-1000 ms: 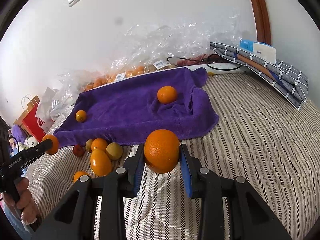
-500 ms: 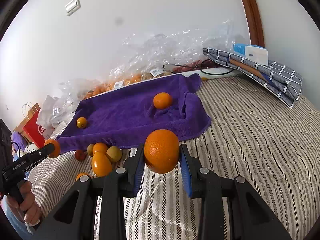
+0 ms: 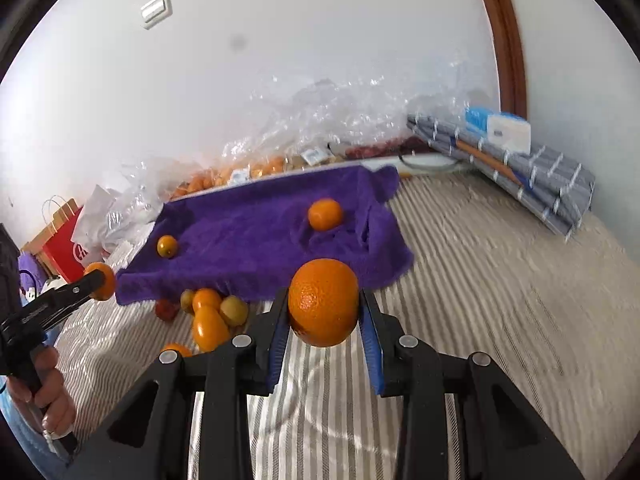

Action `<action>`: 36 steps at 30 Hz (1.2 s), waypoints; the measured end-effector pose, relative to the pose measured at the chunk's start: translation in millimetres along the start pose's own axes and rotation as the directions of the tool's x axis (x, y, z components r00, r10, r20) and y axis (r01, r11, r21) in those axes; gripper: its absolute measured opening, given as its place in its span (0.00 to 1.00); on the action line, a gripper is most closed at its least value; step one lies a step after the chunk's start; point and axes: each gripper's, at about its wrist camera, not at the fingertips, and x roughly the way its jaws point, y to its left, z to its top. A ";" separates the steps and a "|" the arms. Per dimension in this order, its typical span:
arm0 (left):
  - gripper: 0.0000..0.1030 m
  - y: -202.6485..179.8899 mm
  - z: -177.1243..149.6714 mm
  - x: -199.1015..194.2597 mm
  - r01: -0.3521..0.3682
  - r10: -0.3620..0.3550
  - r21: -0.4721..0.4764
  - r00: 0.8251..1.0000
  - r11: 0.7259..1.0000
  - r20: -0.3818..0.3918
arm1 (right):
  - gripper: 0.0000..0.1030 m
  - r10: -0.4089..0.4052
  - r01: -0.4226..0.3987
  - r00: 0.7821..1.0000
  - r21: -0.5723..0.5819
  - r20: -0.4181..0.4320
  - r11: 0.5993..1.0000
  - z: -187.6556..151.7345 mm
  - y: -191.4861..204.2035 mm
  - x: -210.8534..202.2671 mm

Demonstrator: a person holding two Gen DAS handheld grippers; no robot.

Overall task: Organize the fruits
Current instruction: 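Lower both oranges onto the purple towel and open both tools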

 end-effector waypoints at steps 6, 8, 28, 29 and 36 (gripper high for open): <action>0.40 -16.4 39.0 -10.9 -0.004 0.004 0.049 1.000 0.999 0.010 | 0.33 -0.005 0.008 0.998 -0.049 0.056 0.999 41.0 10.0 -0.1; 0.40 -19.0 51.6 -3.1 -0.033 0.031 0.073 0.999 0.997 0.028 | 0.33 0.010 -0.006 0.997 -0.049 0.073 0.999 56.1 11.6 6.2; 0.40 21.5 42.9 94.1 -0.169 0.170 0.014 0.982 0.986 -0.086 | 0.33 -0.035 0.032 0.992 -0.027 -0.122 0.999 56.6 -4.0 124.0; 0.40 22.1 40.3 96.9 -0.179 0.180 0.017 0.978 0.984 -0.101 | 0.33 -0.032 0.029 0.990 -0.025 -0.135 0.999 55.2 -4.2 128.1; 0.40 13.7 35.1 106.8 -0.218 0.224 0.065 0.968 0.974 -0.114 | 0.33 -0.039 0.030 0.984 -0.056 -0.174 0.998 50.7 3.2 141.2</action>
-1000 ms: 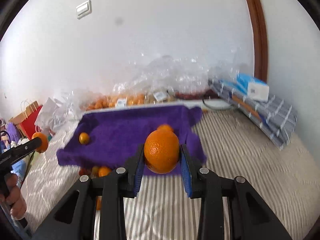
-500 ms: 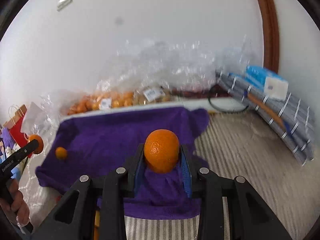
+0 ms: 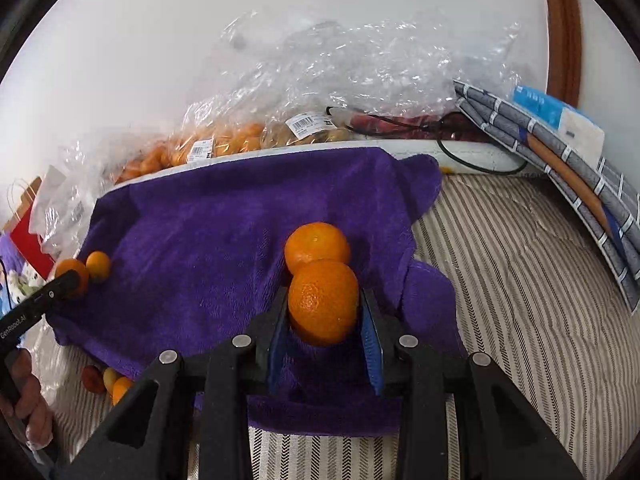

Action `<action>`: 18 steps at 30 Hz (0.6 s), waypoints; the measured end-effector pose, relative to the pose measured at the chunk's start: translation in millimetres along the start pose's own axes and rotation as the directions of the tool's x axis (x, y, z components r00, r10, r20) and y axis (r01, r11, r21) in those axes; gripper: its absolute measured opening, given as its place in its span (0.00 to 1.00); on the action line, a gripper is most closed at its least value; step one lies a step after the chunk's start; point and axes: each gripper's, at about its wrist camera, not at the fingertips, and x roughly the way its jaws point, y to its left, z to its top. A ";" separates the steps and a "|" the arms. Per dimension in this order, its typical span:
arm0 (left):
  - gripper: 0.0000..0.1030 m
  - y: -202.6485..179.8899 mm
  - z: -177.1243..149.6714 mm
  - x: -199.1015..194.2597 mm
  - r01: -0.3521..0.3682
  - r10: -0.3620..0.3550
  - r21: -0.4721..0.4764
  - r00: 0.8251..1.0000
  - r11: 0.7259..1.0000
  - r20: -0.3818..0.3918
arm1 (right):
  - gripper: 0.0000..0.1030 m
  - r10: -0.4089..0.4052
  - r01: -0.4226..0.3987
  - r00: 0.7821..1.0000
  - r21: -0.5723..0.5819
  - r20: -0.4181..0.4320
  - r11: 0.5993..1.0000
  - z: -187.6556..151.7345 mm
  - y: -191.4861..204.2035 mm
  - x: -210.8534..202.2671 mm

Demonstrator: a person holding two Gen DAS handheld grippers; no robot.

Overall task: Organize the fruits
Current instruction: 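Lower both oranges onto the purple towel and open both tools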

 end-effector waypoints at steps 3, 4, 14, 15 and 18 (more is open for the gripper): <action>0.40 -1.7 -0.1 0.7 -0.012 0.012 0.015 1.000 1.000 0.000 | 0.33 -0.015 0.016 1.000 -0.027 0.012 1.000 -1.2 3.6 -1.7; 0.40 -1.6 -0.4 0.6 -0.013 0.013 0.018 1.000 1.000 0.001 | 0.33 -0.024 0.024 1.000 -0.032 0.013 0.999 -1.8 4.1 -1.3; 0.41 2.5 0.5 -1.5 0.014 -0.014 0.004 1.000 1.000 0.009 | 0.58 0.021 -0.020 0.999 -0.011 0.046 1.000 -1.9 -1.4 -12.8; 0.41 2.3 0.3 -1.6 0.014 -0.014 0.005 1.000 1.000 0.010 | 0.59 0.010 -0.009 0.998 -0.015 0.064 1.000 -2.5 -0.5 -16.6; 0.43 1.4 -0.2 -3.6 0.020 -0.021 0.011 1.000 1.000 0.019 | 0.61 -0.004 0.007 0.995 -0.030 0.101 1.000 -5.1 2.1 -26.1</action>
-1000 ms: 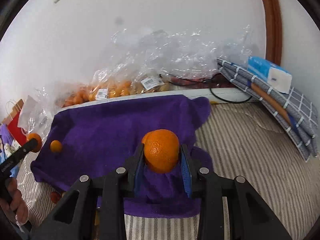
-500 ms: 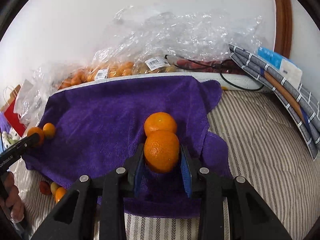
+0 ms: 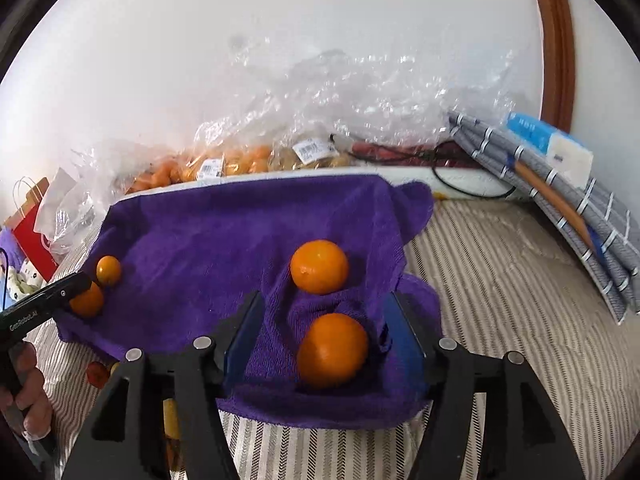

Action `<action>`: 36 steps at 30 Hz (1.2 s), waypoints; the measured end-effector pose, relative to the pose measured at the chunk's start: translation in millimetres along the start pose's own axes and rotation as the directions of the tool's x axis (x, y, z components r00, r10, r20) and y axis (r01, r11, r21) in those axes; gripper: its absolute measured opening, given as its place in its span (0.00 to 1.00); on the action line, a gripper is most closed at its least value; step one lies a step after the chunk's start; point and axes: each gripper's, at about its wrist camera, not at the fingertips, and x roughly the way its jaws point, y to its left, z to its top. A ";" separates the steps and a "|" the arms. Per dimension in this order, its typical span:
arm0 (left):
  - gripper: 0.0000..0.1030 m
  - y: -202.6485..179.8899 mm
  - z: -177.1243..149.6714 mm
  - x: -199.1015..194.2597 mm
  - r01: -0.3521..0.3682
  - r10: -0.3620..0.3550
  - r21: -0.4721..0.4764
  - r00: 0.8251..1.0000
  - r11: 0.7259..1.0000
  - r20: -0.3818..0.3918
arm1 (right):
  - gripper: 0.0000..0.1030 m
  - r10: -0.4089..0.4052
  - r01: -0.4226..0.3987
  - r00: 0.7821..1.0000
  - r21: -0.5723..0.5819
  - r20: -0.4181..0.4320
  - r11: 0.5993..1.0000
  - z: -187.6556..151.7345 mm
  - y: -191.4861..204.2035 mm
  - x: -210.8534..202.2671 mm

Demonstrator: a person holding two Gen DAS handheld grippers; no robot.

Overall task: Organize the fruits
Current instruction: 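Lower both oranges onto the purple towel and open both tools, then grasp the oval orange fruit with the right tool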

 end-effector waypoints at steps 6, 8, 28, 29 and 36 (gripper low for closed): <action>0.43 5.0 -0.6 -12.9 0.013 -0.011 -0.020 0.998 1.000 0.062 | 0.61 0.043 -0.042 0.997 -0.015 0.064 0.999 -3.6 6.2 -15.4; 0.43 4.4 0.4 -17.5 0.016 -0.014 -0.015 0.996 1.000 0.084 | 0.61 0.069 -0.069 0.995 -0.009 0.068 0.998 -5.2 7.9 -17.9; 0.45 11.9 7.2 -45.6 0.071 -0.069 -0.013 0.988 0.997 0.137 | 0.50 0.094 -0.095 0.993 -0.011 -0.067 0.995 -68.8 64.5 -67.0; 0.47 12.9 7.3 -45.1 0.072 -0.069 -0.018 0.989 0.997 0.130 | 0.49 0.094 -0.095 0.993 -0.014 -0.076 0.995 -70.7 68.4 -66.2; 0.47 17.5 9.2 -47.8 0.093 -0.087 -0.042 0.988 0.995 0.127 | 0.48 0.101 -0.108 0.986 -0.045 -0.135 0.993 -69.0 89.3 -52.1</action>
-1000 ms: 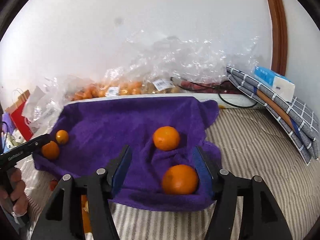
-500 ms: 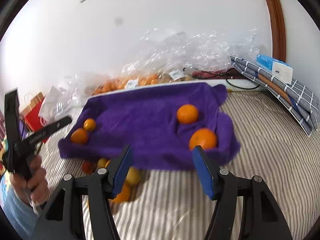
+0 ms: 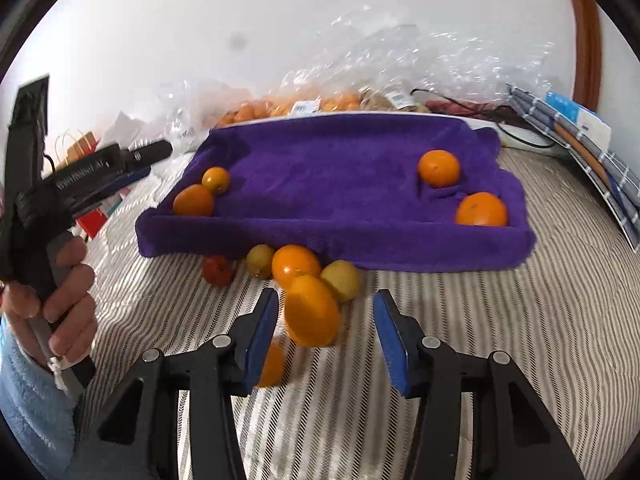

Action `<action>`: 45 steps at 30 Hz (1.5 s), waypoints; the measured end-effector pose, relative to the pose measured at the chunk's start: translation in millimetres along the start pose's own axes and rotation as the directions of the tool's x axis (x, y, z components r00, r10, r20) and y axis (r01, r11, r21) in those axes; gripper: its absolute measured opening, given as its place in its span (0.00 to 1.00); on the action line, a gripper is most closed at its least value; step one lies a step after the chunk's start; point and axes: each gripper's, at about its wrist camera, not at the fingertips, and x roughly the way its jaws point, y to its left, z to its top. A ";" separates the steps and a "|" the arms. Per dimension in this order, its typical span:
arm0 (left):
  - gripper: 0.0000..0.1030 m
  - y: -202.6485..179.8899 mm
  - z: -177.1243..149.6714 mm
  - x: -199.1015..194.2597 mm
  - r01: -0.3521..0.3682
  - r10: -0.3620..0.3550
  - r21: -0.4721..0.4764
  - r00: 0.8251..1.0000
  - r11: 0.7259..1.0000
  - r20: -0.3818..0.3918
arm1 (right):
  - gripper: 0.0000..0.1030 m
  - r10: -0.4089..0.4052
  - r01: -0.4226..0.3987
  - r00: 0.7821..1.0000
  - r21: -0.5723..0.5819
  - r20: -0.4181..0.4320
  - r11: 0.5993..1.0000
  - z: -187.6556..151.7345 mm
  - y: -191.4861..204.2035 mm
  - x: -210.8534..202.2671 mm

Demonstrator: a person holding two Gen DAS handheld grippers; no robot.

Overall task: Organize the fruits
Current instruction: 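Grasp the oval orange fruit with the right tool, then grasp the small red fruit with the left tool while the right tool holds the oval fruit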

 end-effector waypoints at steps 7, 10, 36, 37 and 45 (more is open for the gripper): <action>0.50 4.9 2.1 -1.1 0.008 -0.008 -0.020 1.000 1.000 0.003 | 0.33 0.011 -0.009 0.996 0.024 -0.094 1.000 2.0 3.0 25.2; 0.50 6.8 2.7 0.3 0.015 -0.015 -0.029 1.000 0.999 -0.002 | 0.31 0.020 -0.019 0.996 0.016 -0.083 1.000 3.0 3.4 23.8; 0.50 -56.3 -55.8 -11.2 0.173 -0.124 0.268 0.974 0.948 -0.190 | 0.32 -0.086 0.086 0.996 0.049 0.003 0.995 -19.8 -79.3 -20.1; 0.50 -56.9 -57.3 -6.5 0.169 -0.114 0.272 0.972 0.947 -0.208 | 0.32 -0.080 0.079 0.997 0.052 0.008 0.995 -20.3 -79.7 -21.4; 0.49 -54.4 -66.8 23.8 0.135 -0.055 0.230 0.945 0.964 -0.321 | 0.32 -0.041 0.033 0.998 0.142 0.054 0.989 -22.9 -97.6 -30.0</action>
